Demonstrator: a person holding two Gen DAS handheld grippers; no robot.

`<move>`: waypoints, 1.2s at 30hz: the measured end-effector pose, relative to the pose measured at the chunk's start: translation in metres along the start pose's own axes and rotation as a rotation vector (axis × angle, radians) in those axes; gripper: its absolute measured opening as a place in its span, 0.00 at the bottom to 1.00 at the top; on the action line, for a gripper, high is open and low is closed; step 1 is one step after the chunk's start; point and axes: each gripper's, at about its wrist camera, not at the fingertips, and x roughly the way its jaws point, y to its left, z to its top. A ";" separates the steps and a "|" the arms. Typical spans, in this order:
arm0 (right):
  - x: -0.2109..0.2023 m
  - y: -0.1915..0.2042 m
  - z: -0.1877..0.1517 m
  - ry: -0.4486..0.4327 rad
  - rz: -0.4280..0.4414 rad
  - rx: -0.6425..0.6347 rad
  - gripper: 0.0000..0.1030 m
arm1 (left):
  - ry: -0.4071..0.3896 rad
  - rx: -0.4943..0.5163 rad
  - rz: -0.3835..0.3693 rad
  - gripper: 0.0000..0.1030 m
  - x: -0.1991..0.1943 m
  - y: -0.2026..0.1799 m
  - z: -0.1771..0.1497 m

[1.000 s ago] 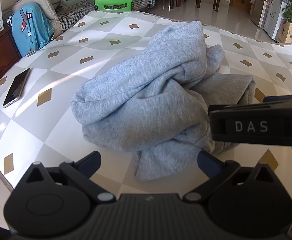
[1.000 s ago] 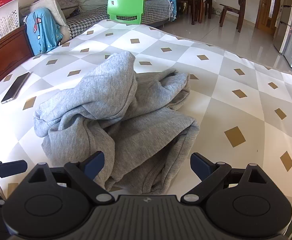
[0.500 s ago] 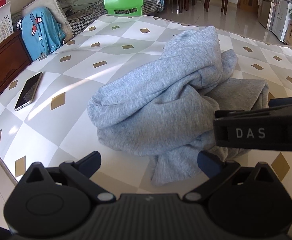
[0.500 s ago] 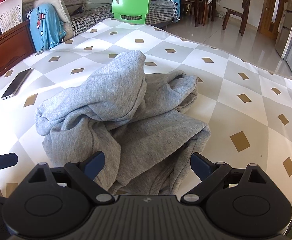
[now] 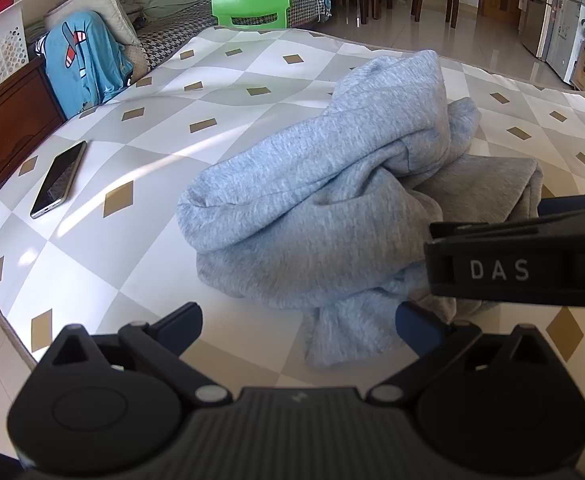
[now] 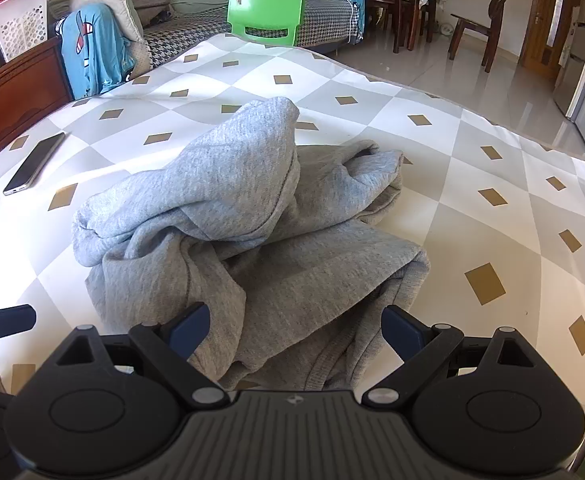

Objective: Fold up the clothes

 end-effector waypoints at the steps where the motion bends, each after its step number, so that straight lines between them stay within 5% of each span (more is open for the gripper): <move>1: 0.000 0.001 0.000 0.001 0.000 -0.001 0.90 | 0.001 0.001 0.000 1.00 0.000 0.000 0.000; 36: 0.010 0.022 -0.001 0.013 0.018 -0.054 0.91 | 0.027 -0.051 0.018 1.00 0.007 0.015 -0.002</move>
